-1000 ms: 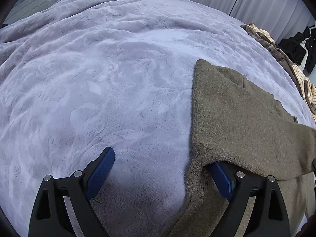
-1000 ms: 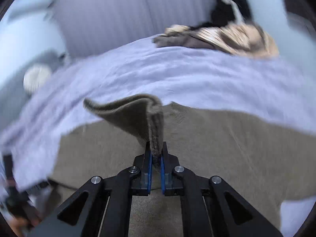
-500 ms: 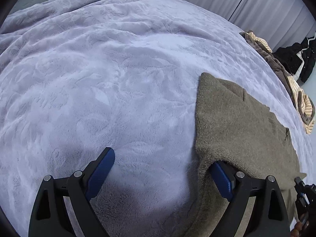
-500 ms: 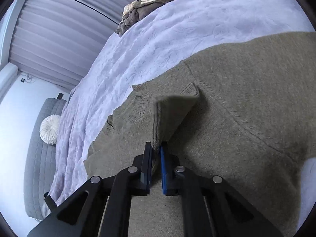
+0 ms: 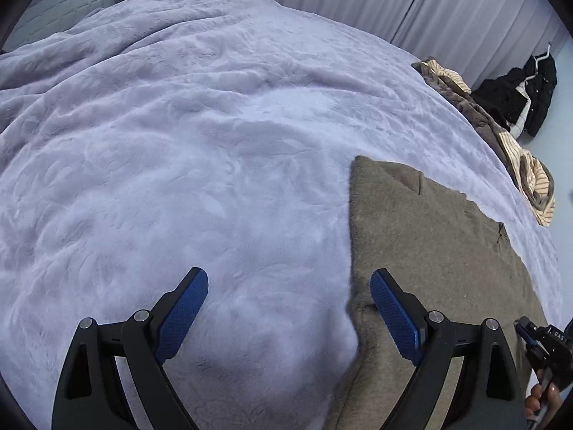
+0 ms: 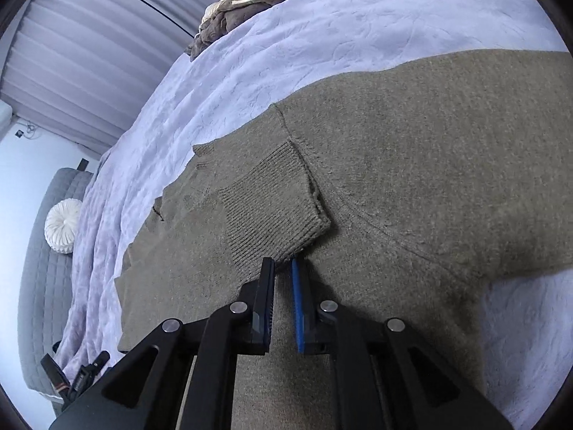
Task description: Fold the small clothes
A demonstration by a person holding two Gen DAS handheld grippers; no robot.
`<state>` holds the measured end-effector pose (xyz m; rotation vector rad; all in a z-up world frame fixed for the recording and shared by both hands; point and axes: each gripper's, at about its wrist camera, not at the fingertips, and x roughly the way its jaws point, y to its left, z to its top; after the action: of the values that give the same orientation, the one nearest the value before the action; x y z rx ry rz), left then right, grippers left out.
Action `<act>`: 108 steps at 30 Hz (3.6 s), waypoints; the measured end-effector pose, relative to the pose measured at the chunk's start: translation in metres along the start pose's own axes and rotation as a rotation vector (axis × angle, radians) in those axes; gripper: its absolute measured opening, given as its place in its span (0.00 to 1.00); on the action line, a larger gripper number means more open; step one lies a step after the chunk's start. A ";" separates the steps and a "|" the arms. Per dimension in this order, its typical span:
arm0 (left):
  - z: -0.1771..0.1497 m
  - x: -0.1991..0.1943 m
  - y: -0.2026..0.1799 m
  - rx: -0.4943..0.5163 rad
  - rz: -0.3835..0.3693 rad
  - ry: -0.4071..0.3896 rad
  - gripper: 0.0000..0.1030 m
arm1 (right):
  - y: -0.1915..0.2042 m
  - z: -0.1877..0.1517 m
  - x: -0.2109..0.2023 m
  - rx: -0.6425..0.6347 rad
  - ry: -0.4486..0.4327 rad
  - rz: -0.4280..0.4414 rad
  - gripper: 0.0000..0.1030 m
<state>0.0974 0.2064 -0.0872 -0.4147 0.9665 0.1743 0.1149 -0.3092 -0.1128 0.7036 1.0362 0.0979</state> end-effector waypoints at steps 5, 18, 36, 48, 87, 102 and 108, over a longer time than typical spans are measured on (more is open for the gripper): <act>0.001 0.050 -0.037 0.072 -0.099 0.164 0.68 | 0.003 0.001 0.004 0.042 0.010 0.068 0.50; -0.007 0.040 -0.029 0.124 -0.009 0.124 0.17 | -0.024 0.008 -0.002 0.049 0.008 -0.066 0.00; -0.066 -0.030 -0.117 0.307 0.035 0.039 1.00 | -0.036 -0.029 -0.066 0.013 -0.003 0.071 0.49; -0.110 -0.018 -0.190 0.405 -0.050 0.182 1.00 | -0.126 -0.015 -0.154 0.170 -0.246 -0.006 0.49; -0.057 -0.021 -0.110 0.213 -0.073 0.059 1.00 | 0.112 -0.008 0.068 -0.333 0.202 0.155 0.15; -0.037 -0.017 -0.064 0.103 -0.125 0.041 1.00 | 0.197 -0.052 0.089 -0.773 0.215 0.009 0.28; -0.034 -0.005 -0.085 0.125 -0.192 0.082 1.00 | 0.175 -0.063 0.057 -0.751 0.203 0.047 0.51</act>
<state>0.0959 0.1153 -0.0776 -0.3993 1.0063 -0.0774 0.1362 -0.1201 -0.0747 0.0314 1.0734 0.5768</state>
